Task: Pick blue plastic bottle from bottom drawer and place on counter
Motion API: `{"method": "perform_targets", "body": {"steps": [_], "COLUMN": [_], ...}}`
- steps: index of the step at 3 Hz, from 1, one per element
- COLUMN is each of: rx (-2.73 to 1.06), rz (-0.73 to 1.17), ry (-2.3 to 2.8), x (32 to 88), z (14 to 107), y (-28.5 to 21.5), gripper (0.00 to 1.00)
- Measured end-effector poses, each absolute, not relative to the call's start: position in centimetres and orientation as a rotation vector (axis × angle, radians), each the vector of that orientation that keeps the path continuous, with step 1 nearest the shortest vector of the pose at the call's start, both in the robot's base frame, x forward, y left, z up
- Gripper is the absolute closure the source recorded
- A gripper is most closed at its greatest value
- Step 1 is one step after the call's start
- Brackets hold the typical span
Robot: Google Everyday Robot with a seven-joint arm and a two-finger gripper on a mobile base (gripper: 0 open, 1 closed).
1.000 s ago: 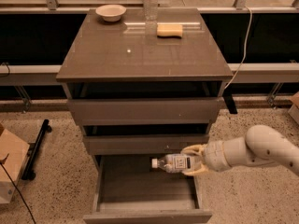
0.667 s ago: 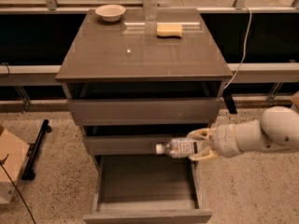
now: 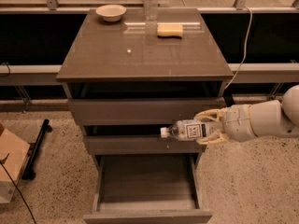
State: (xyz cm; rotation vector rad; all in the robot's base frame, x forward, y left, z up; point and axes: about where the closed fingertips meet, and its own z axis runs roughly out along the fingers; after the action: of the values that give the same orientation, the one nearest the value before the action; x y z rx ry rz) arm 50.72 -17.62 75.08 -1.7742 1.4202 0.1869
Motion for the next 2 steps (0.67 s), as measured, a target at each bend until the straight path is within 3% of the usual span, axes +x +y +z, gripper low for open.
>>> {"method": "perform_targets", "body": {"steps": [2], "rx": [-1.763], "rz": [0.024], "ry": [1.282], "x": [52.3], "z": [81.8], "y": [-17.7], "gripper": [1.00]}}
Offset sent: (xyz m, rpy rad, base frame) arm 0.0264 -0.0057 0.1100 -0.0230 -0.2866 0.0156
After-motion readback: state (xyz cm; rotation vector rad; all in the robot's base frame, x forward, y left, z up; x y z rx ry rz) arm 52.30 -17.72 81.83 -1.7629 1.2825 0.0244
